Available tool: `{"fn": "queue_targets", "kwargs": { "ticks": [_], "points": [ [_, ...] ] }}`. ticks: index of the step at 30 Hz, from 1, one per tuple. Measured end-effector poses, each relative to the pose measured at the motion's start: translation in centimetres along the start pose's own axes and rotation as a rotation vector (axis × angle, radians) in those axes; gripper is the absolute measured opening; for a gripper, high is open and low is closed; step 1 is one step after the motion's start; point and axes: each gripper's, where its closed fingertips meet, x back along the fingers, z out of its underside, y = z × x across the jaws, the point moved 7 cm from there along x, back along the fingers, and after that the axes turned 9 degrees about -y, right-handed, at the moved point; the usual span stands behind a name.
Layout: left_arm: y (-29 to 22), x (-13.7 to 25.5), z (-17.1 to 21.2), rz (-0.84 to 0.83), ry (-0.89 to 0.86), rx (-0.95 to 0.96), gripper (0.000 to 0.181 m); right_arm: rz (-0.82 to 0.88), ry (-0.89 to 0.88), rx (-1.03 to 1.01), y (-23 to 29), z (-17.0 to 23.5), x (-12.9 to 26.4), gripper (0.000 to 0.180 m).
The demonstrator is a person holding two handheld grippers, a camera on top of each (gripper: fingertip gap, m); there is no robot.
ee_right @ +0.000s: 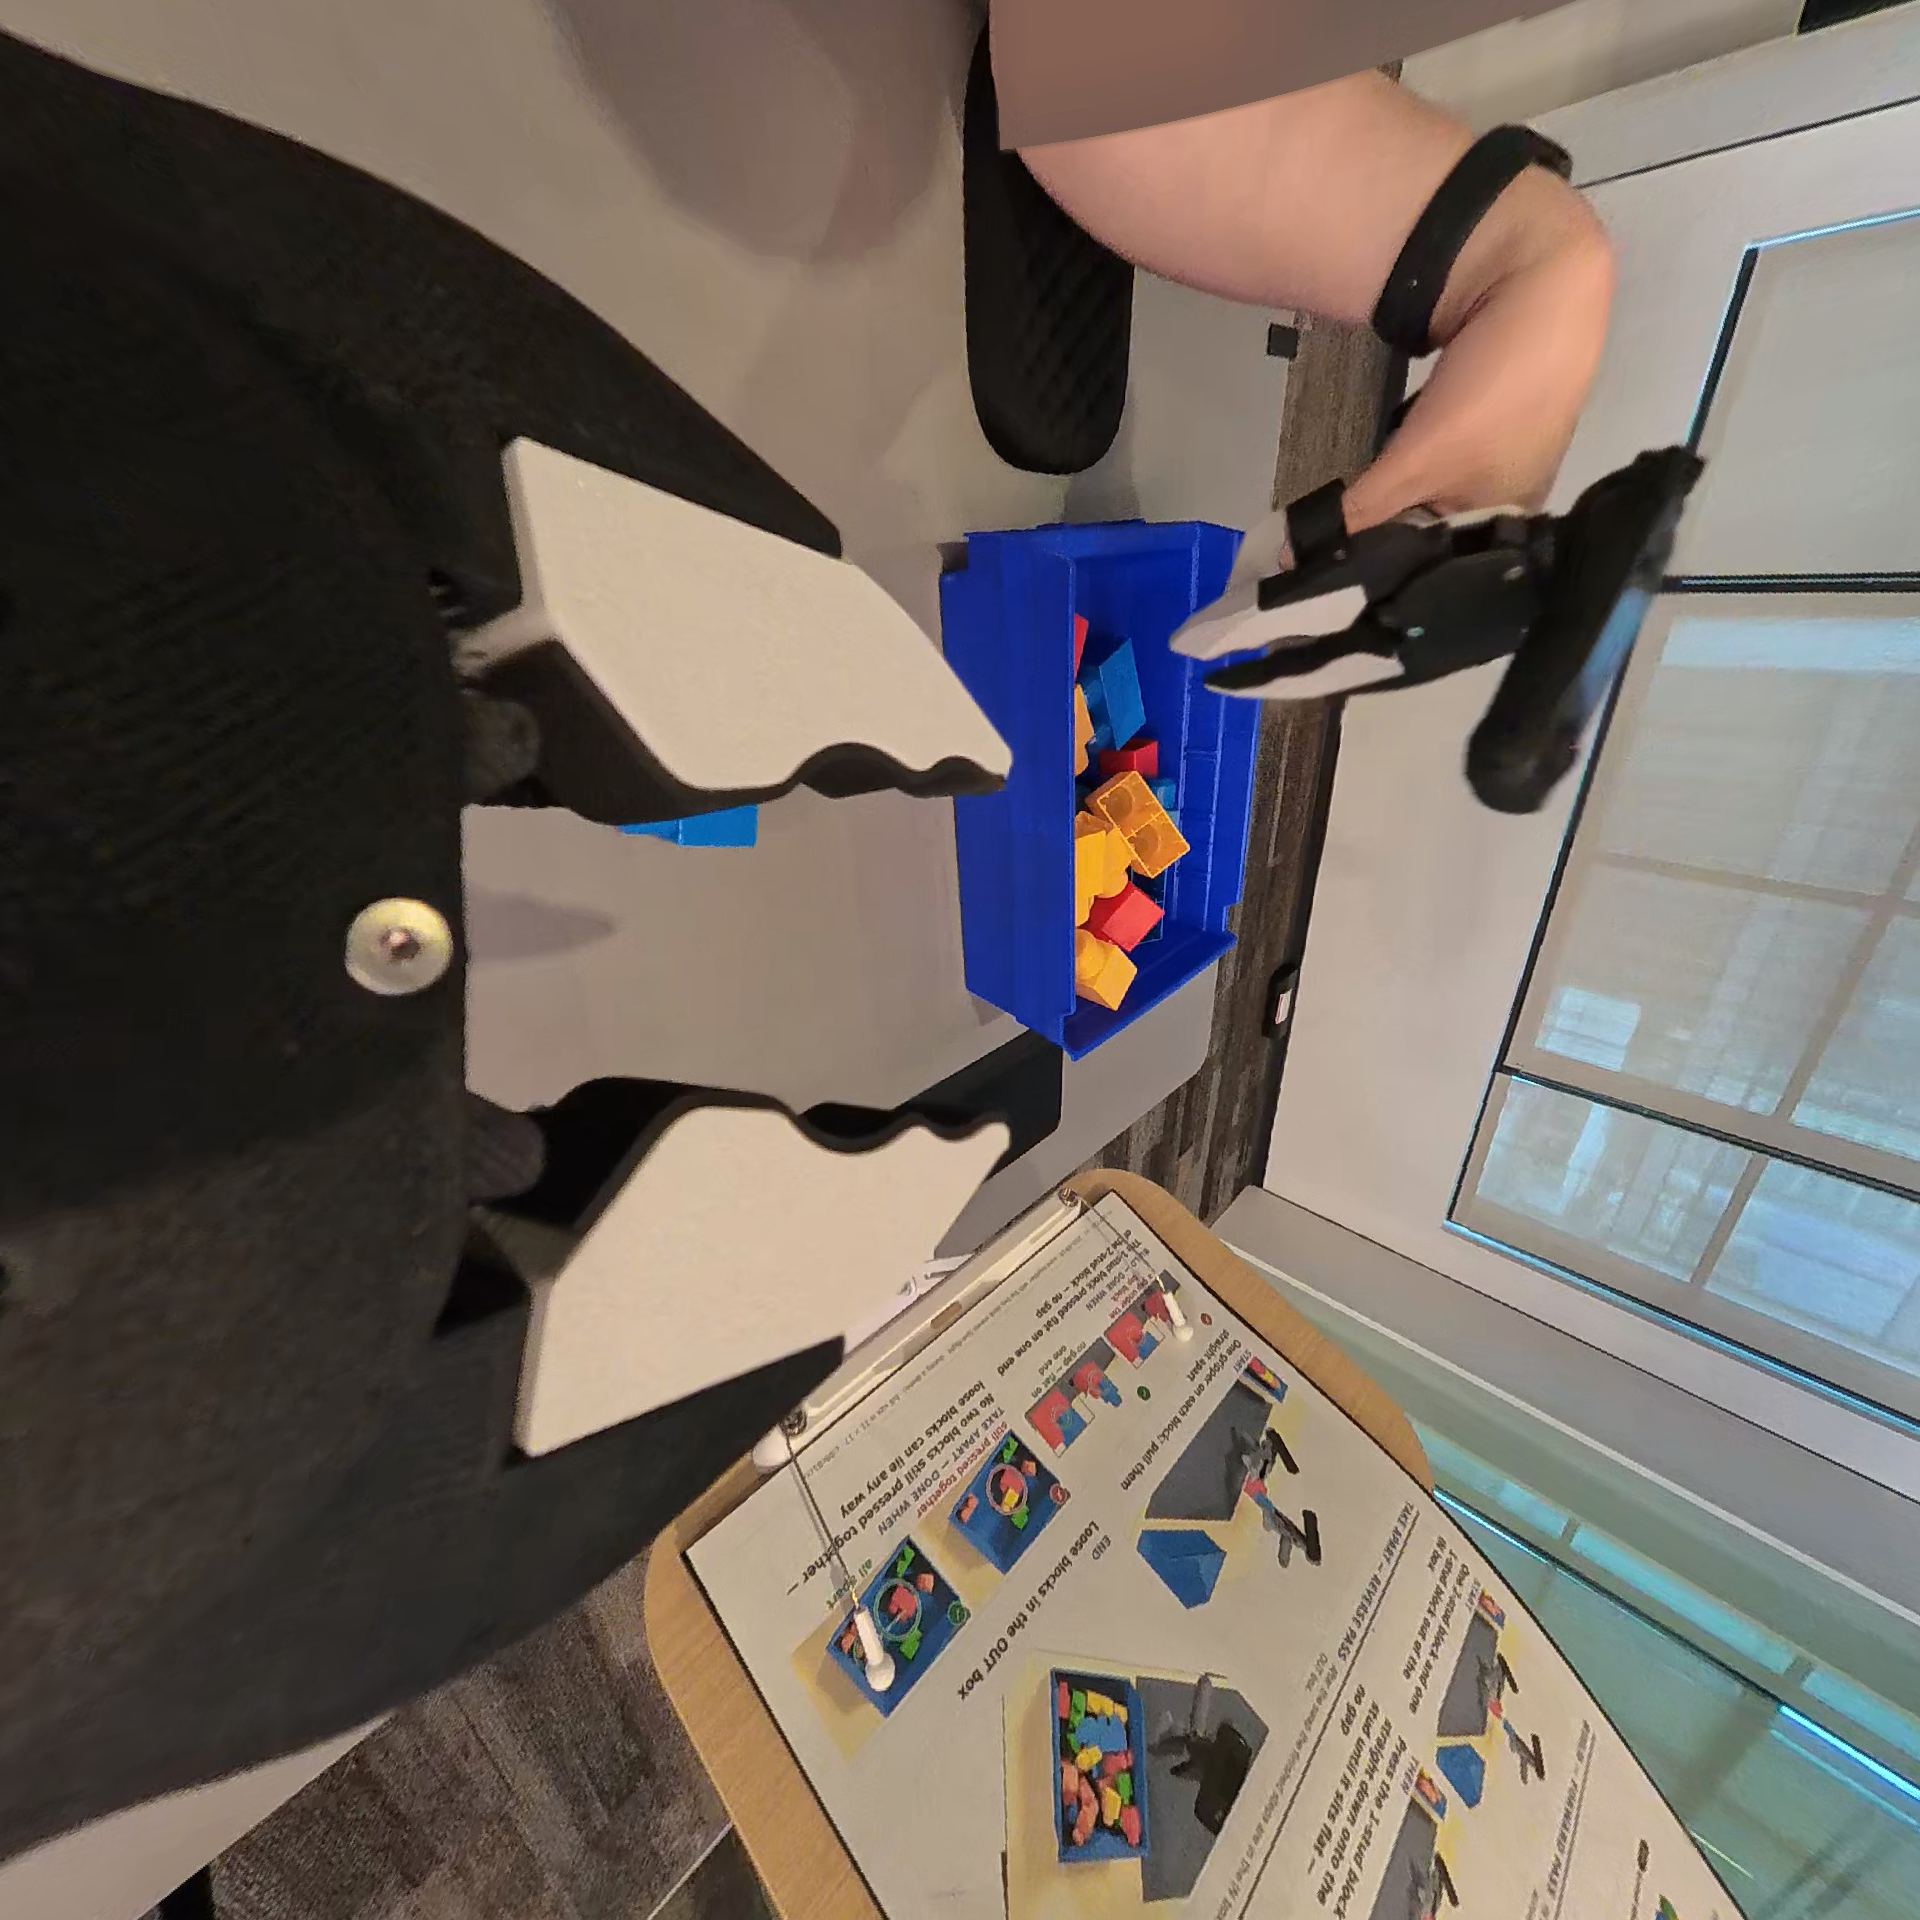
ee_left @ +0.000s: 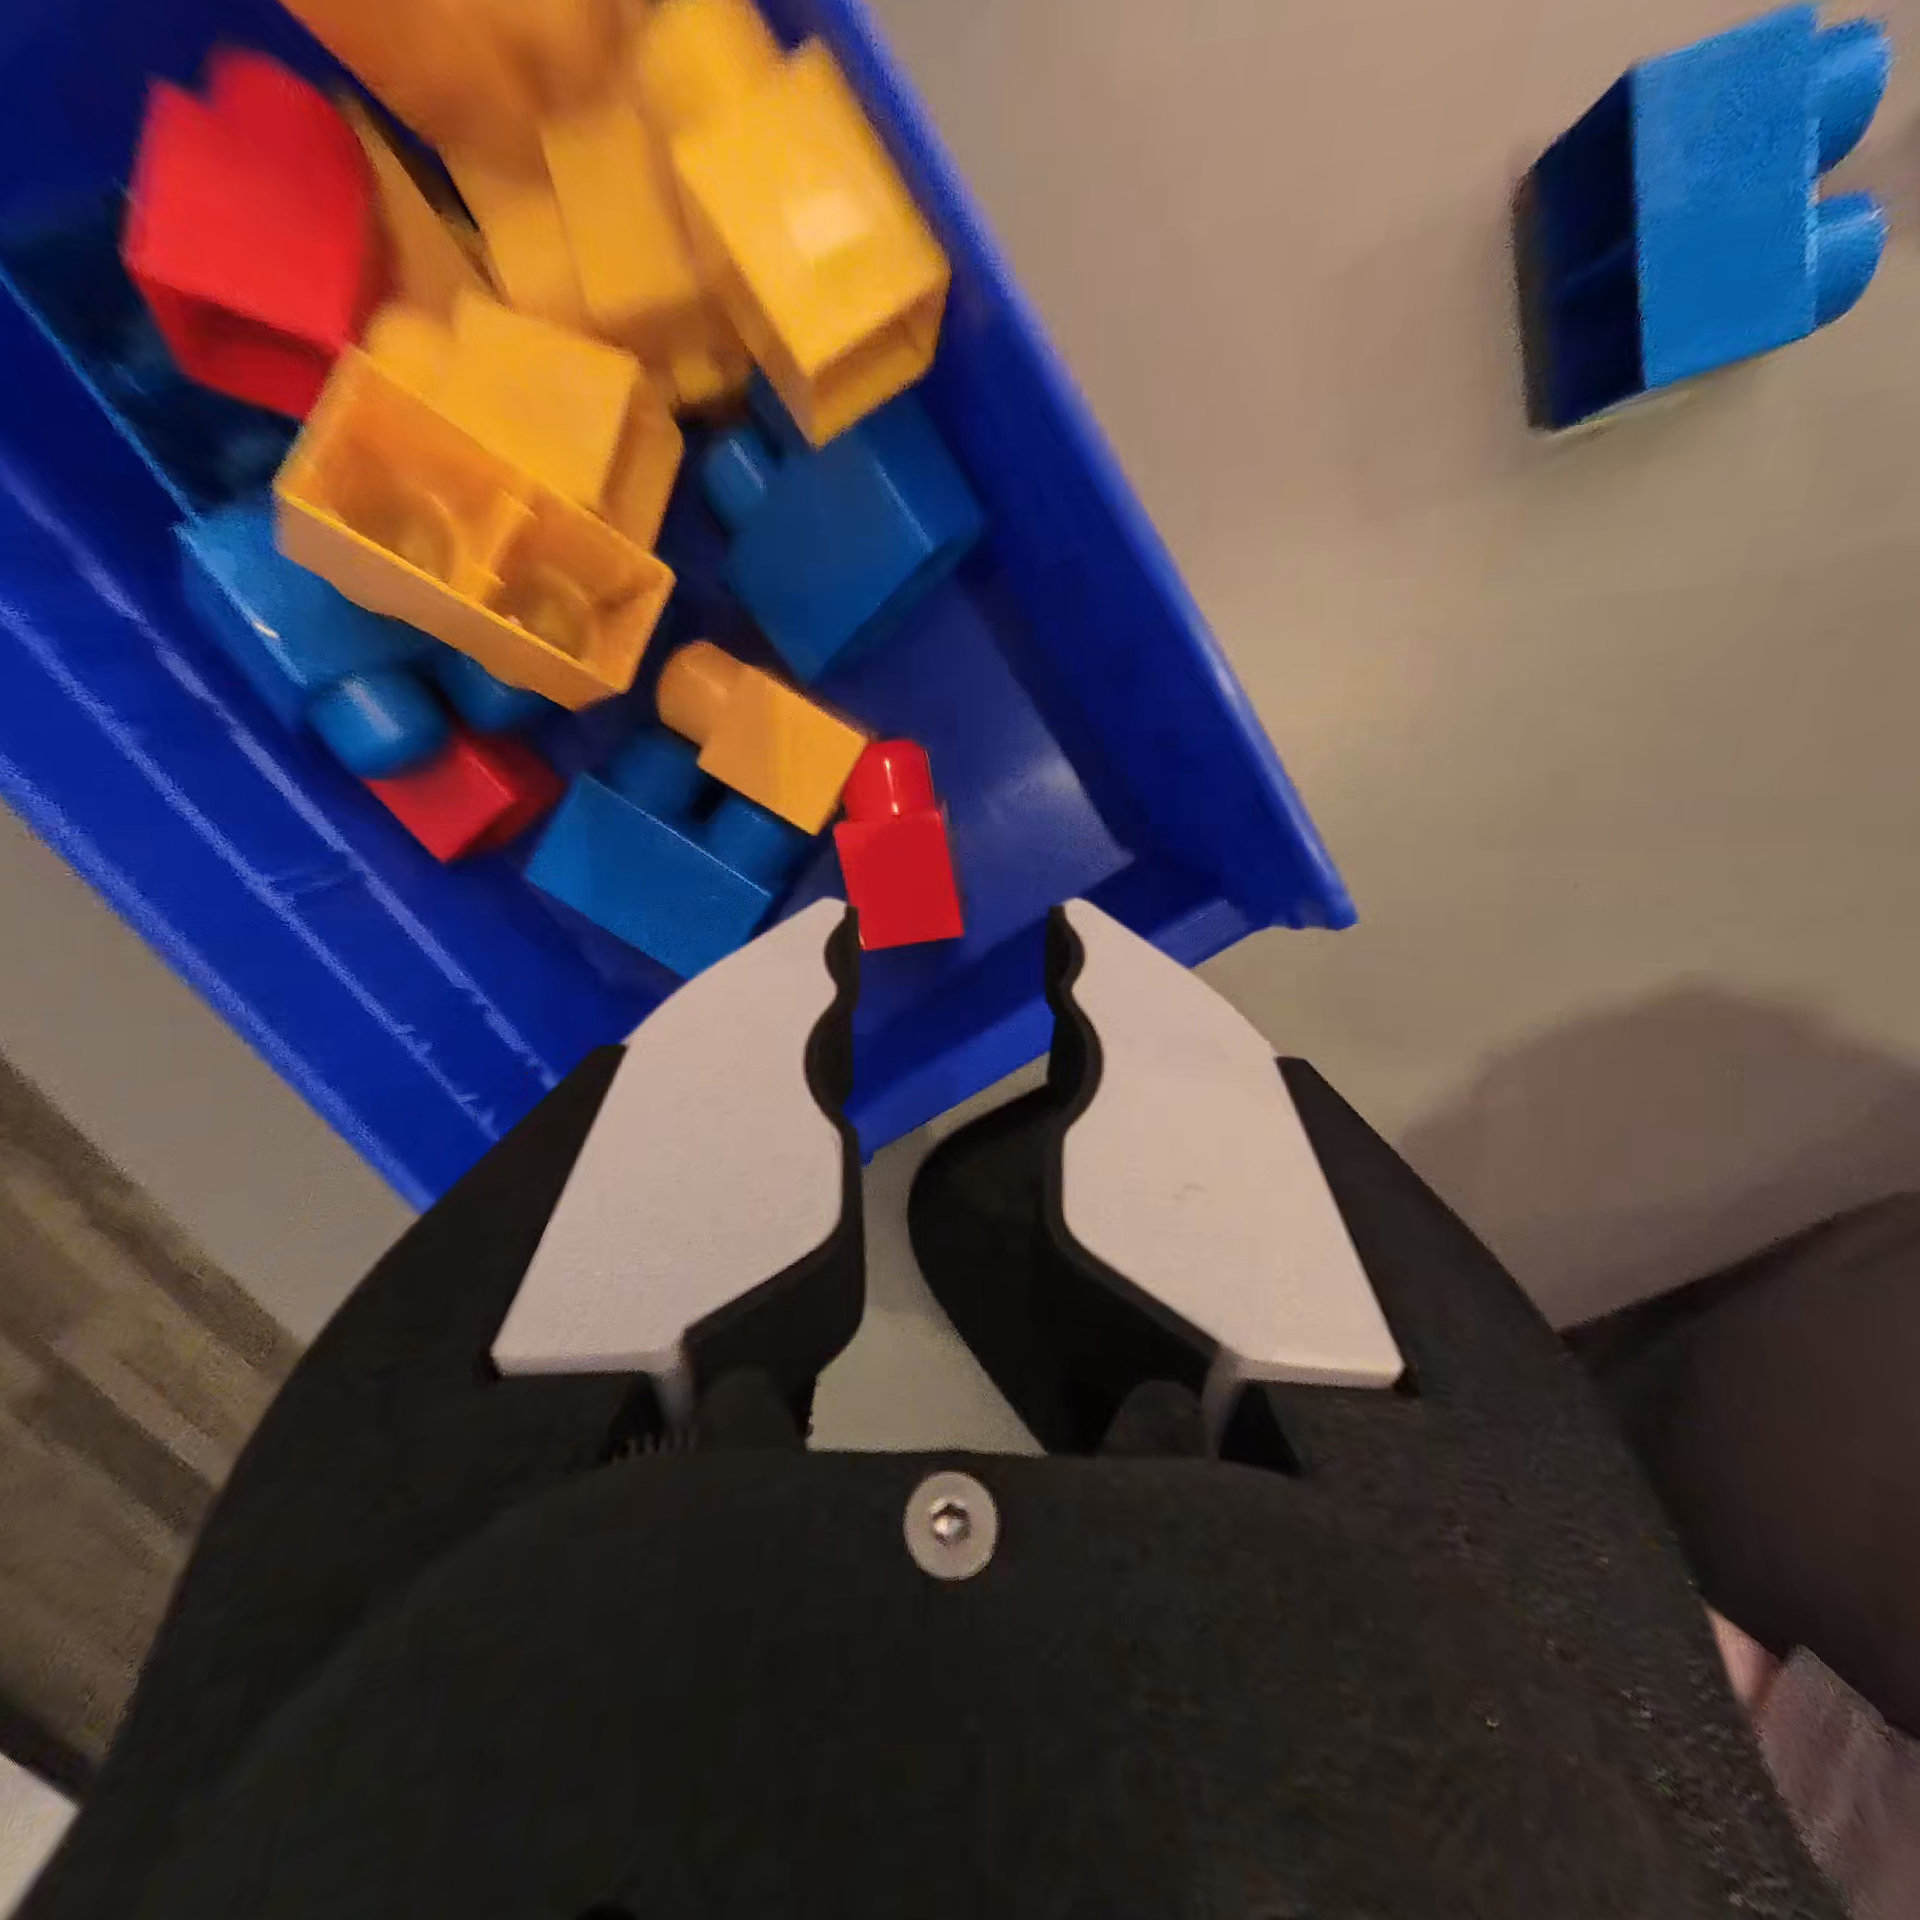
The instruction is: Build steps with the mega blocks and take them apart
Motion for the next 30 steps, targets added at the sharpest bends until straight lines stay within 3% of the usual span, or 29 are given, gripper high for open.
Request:
{"fn": "queue_targets", "kwargs": {
  "ticks": [7, 21, 24, 26, 30],
  "points": [
    [2.0, -6.0, 2.1, 0.094, 0.348, 0.214, 0.049, 0.018, 0.004, -0.011, -0.5, 0.1, 0.5, 0.058],
    [2.9, -9.3, 2.6, 0.006, 0.505, 0.221, 0.06, -0.003, 0.041, 0.003, -0.2, 0.4, 0.5, 0.058],
    [2.4, -9.8, 2.7, 0.022, 0.545, 0.21, 0.053, -0.002, 0.065, 0.018, -0.2, 0.6, 0.4, 0.058],
    [2.2, -10.3, 2.4, 0.029, 0.537, 0.192, 0.036, -0.008, 0.071, 0.02, -0.1, 0.7, 0.4, 0.058],
    [2.6, -9.5, 2.3, 0.002, 0.521, 0.168, 0.036, -0.016, 0.073, 0.025, 0.0, 0.6, 0.3, 0.058]
  ]
}}
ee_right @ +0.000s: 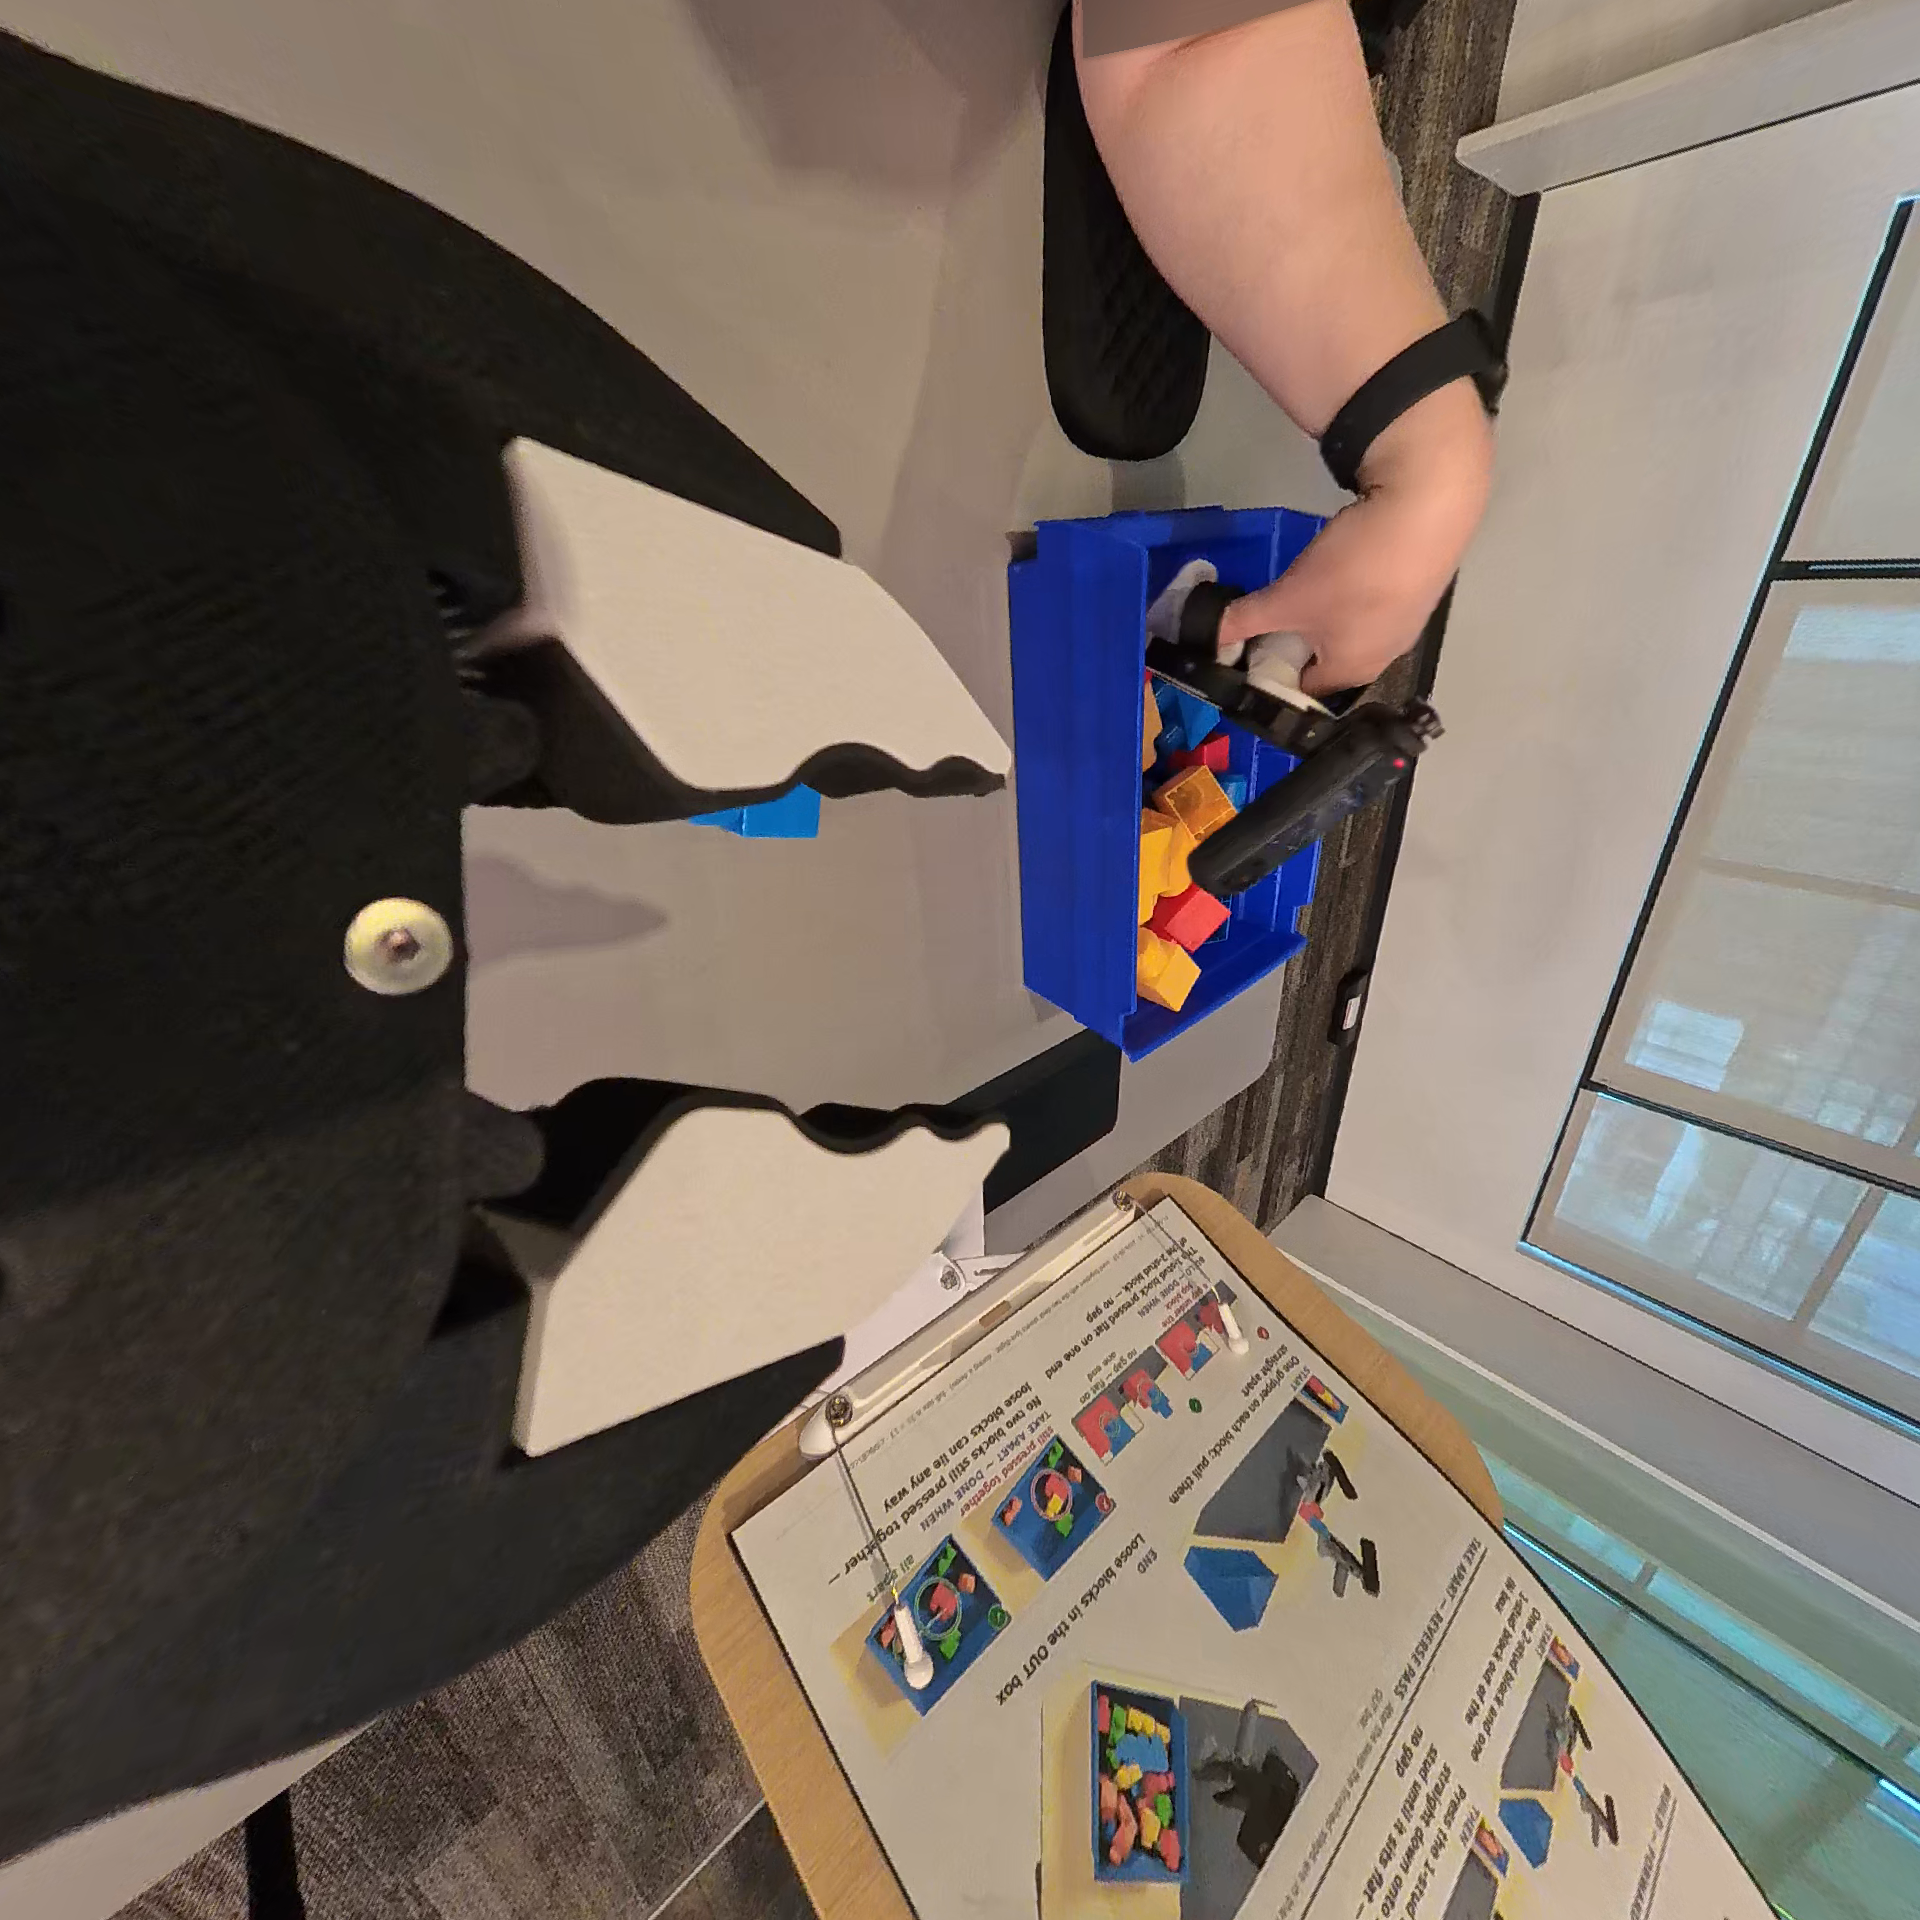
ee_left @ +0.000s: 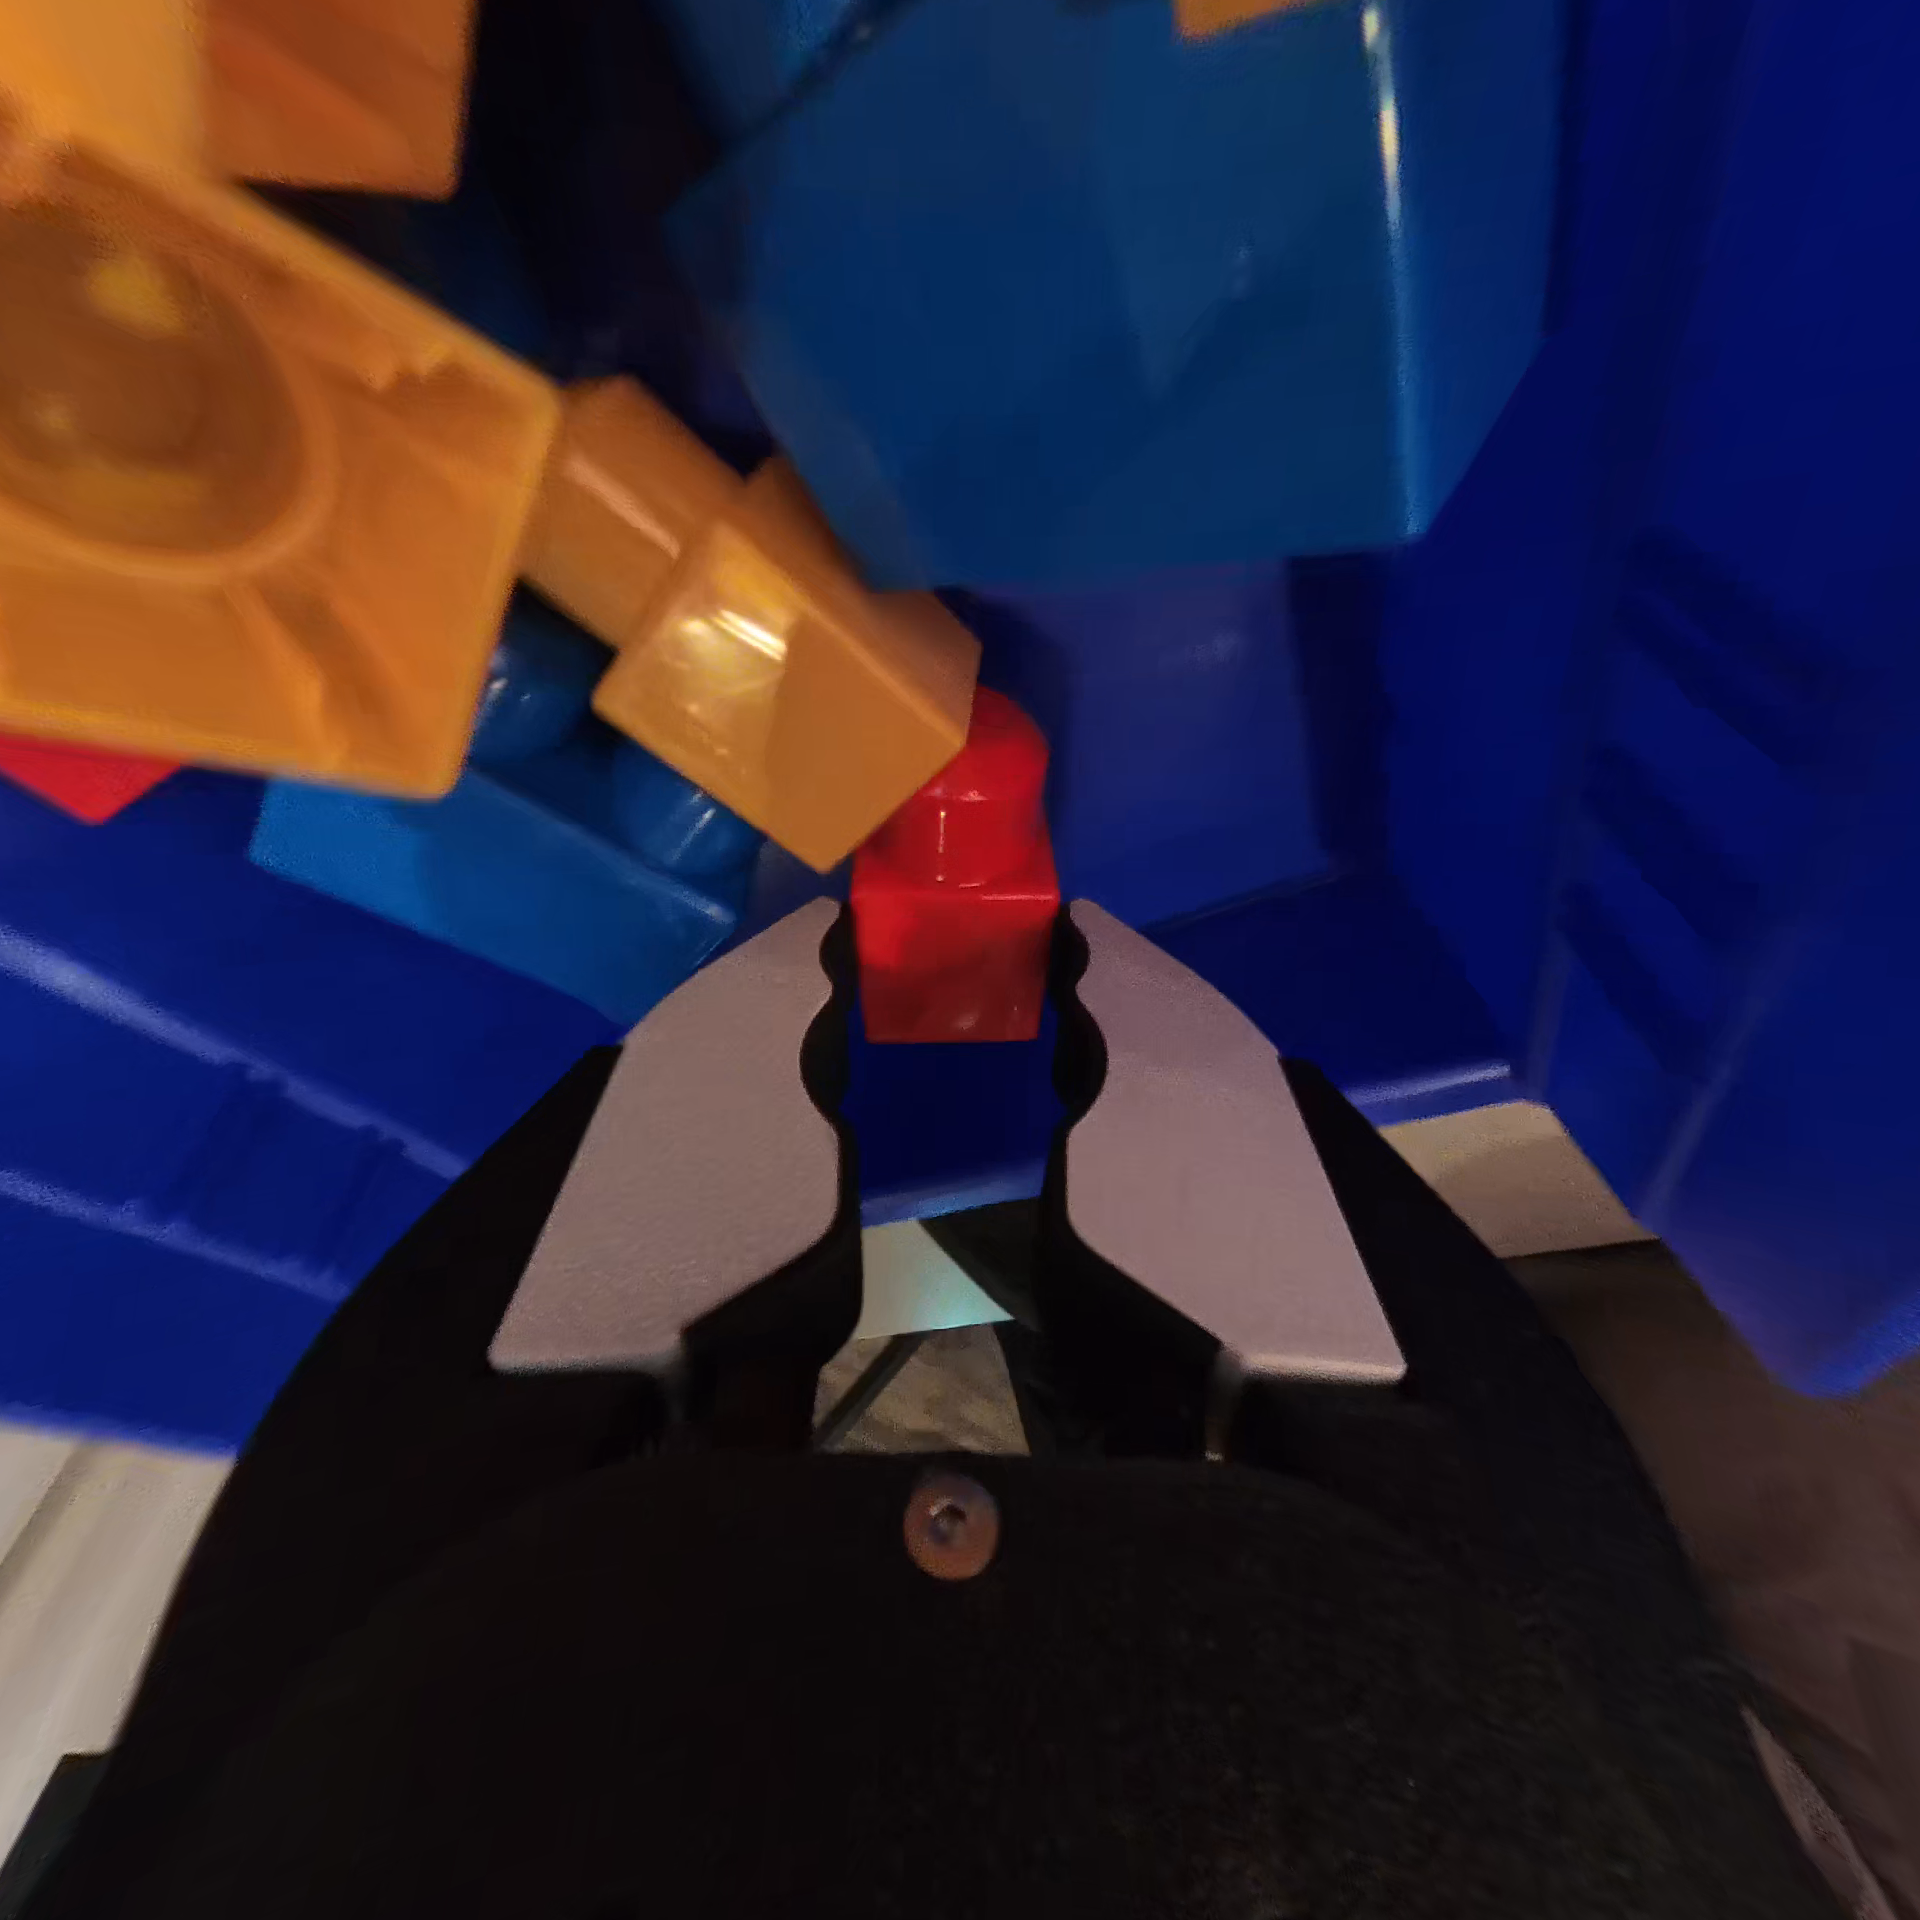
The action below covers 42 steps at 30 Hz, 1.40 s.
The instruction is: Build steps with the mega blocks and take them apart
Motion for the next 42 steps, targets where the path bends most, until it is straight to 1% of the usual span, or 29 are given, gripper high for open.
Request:
{"fn": "queue_targets", "kwargs": {
  "ticks": [2, 3, 5, 7, 9, 10, 11, 12, 14, 15, 17, 20, 23, 25, 26, 27, 28, 29, 30, 31, 32, 33, 34, 35, 36, 37, 39, 40, 42],
  "points": [
    [0.2, 1.9, 0.9, 0.024, -0.076, 0.007, 0.036, 0.001, 0.002, 0.005, 0.0, 0.0, 0.0, 0.058],
    [0.1, 3.4, 1.3, 0.067, -0.159, -0.002, 0.036, 0.0, 0.0, 0.005, 0.1, 0.0, -0.1, 0.058],
    [-0.1, 7.2, 2.4, 0.125, -0.393, -0.043, 0.035, -0.005, -0.017, -0.002, 0.2, 0.0, -0.3, 0.058],
    [-1.4, 11.6, 3.0, 0.205, -0.698, -0.145, 0.036, -0.021, -0.044, -0.021, 0.4, 0.0, -0.9, 0.058],
    [-4.1, 15.6, 3.4, 0.38, -0.966, -0.293, 0.035, -0.051, -0.085, -0.049, 0.9, 0.0, -1.7, 0.058],
    [-5.9, 16.9, 3.5, 0.467, -1.048, -0.395, 0.036, -0.073, -0.107, -0.067, 1.3, 0.0, -2.1, 0.058],
    [-7.8, 17.7, 3.5, 0.525, -1.091, -0.501, 0.036, -0.098, -0.131, -0.085, 1.7, 0.0, -2.5, 0.058],
    [-9.6, 17.9, 3.3, 0.546, -1.096, -0.595, 0.036, -0.125, -0.161, -0.108, 2.2, -0.1, -2.9, 0.058],
    [-13.0, 17.4, 2.2, 0.508, -1.07, -0.757, 0.036, -0.175, -0.242, -0.175, 3.0, -0.7, -3.4, 0.058],
    [-14.8, 16.9, 1.4, 0.486, -1.069, -0.823, 0.036, -0.198, -0.282, -0.218, 3.2, -1.0, -3.5, 0.057],
    [-18.0, 15.9, 0.1, 0.501, -1.046, -0.901, 0.036, -0.237, -0.307, -0.296, 3.5, -1.2, -3.6, 0.057],
    [-20.8, 14.6, -1.1, 0.527, -1.008, -0.952, 0.036, -0.243, -0.223, -0.303, 3.6, -0.3, -4.1, 0.057],
    [-21.8, 14.3, -1.6, 0.526, -1.031, -0.976, 0.036, -0.255, -0.087, -0.303, 3.7, 1.0, -4.7, 0.057],
    [-21.8, 14.2, -1.7, 0.524, -1.036, -0.984, 0.036, -0.297, -0.048, -0.344, 3.8, 1.7, -4.8, 0.057],
    [-21.8, 14.1, -1.8, 0.52, -1.04, -0.992, 0.036, -0.361, -0.042, -0.381, 4.0, 1.8, -4.8, 0.044],
    [-21.8, 14.0, -1.7, 0.54, -1.036, -1.009, 0.036, -0.409, -0.035, -0.414, 4.1, 1.9, -4.7, 0.025],
    [-21.8, 13.8, -1.8, 0.54, -1.041, -1.019, 0.038, -0.424, -0.022, -0.434, 4.0, 2.0, -4.7, 0.024],
    [-21.6, 13.5, -2.1, 0.52, -1.043, -1.018, 0.046, -0.429, -0.002, -0.429, 3.9, 2.2, -4.5, 0.012],
    [-21.3, 13.0, -2.6, 0.475, -1.038, -1.01, 0.058, -0.405, 0.029, -0.409, 3.5, 2.6, -4.4, 0.001],
    [-20.9, 12.3, -3.1, 0.424, -1.014, -1.011, 0.063, -0.357, 0.073, -0.384, 2.9, 3.1, -4.2, 0.001],
    [-20.7, 11.6, -3.5, 0.393, -0.992, -1.021, 0.064, -0.317, 0.129, -0.361, 2.3, 3.8, -3.9, 0.001],
    [-20.6, 10.9, -3.9, 0.383, -0.984, -1.028, 0.053, -0.308, 0.188, -0.349, 2.0, 4.5, -3.5, 0.0],
    [-20.7, 10.3, -4.4, 0.395, -0.974, -1.024, 0.027, -0.315, 0.239, -0.351, 1.8, 5.2, -3.3, 0.001],
    [-20.7, 9.6, -4.8, 0.401, -0.946, -1.015, 0.012, -0.309, 0.277, -0.355, 1.6, 5.9, -3.1, 0.001],
    [-20.7, 9.2, -5.2, 0.388, -0.921, -0.994, 0.013, -0.294, 0.309, -0.356, 1.4, 6.3, -3.1, 0.0],
    [-20.9, 9.0, -5.3, 0.399, -0.905, -0.988, 0.02, -0.28, 0.33, -0.353, 1.2, 6.6, -3.1, 0.001],
    [-21.5, 8.9, -5.1, 0.451, -0.91, -1.025, 0.047, -0.275, 0.351, -0.333, 1.2, 6.9, -3.2, 0.001],
    [-21.6, 8.9, -5.1, 0.444, -0.924, -1.034, 0.053, -0.27, 0.365, -0.32, 1.2, 7.1, -3.2, 0.001],
    [-21.6, 8.6, -5.3, 0.408, -0.911, -1.035, 0.051, -0.244, 0.445, -0.308, 1.1, 7.9, -3.0, 0.001]
  ]
}}
